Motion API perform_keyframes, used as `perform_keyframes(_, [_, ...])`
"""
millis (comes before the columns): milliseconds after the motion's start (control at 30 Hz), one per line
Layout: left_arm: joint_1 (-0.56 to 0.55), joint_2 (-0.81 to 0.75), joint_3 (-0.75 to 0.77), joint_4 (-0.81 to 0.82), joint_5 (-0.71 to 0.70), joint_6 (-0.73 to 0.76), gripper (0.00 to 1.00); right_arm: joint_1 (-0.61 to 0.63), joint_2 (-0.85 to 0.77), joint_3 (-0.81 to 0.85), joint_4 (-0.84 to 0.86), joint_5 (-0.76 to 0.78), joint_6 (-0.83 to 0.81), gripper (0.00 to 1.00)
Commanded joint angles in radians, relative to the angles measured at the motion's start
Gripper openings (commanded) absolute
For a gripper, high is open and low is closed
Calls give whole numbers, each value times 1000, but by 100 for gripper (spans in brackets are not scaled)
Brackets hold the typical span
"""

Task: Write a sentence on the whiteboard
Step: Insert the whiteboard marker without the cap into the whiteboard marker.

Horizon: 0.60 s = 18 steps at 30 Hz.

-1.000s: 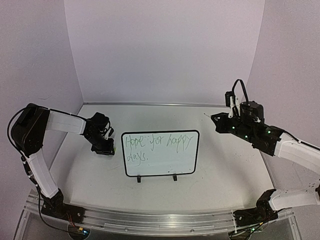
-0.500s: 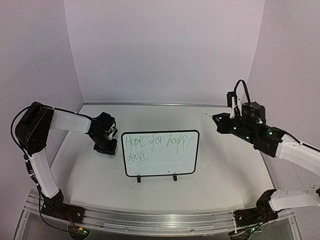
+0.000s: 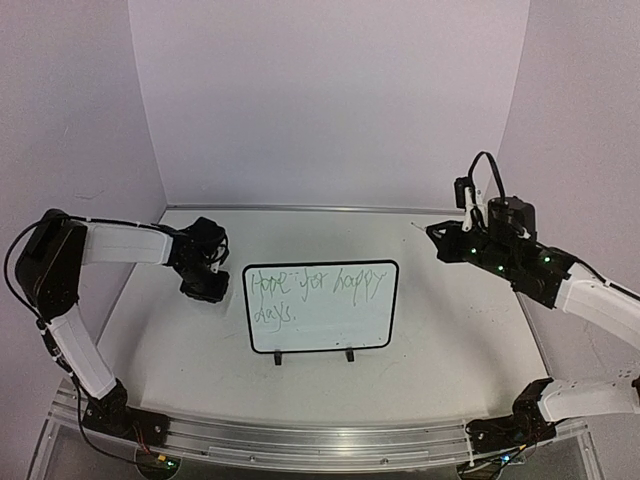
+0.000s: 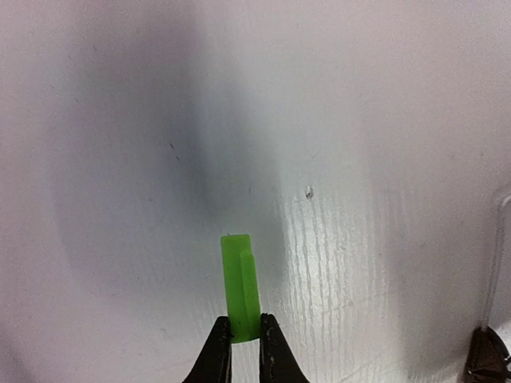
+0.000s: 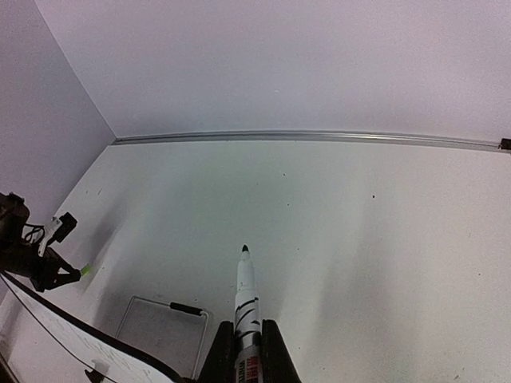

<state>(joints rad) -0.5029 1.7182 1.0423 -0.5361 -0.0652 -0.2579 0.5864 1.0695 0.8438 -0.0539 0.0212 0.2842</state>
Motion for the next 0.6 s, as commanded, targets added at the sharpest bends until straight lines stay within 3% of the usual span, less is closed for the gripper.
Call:
perform_keyframes(0, [19,-154,117,-25,-38,55,0,-86,7,123,-37,-161,-39,0])
perform_keyframes(133, [24,-231,219,-33,35,162,0,-193,49,206,-67,-401,-21,0])
perform_keyframes(300, [23,-299,313,-28,312,330,0,-288,110,318,-78,-744,17,0])
perform_keyframes(467, [1,-390,274,14,594,396,0,-292,186,458,-143,-986,46,0])
perform_keyframes(567, [-58,-422,252,17,688,427,0,-291,251,540,-224,-1111,53,0])
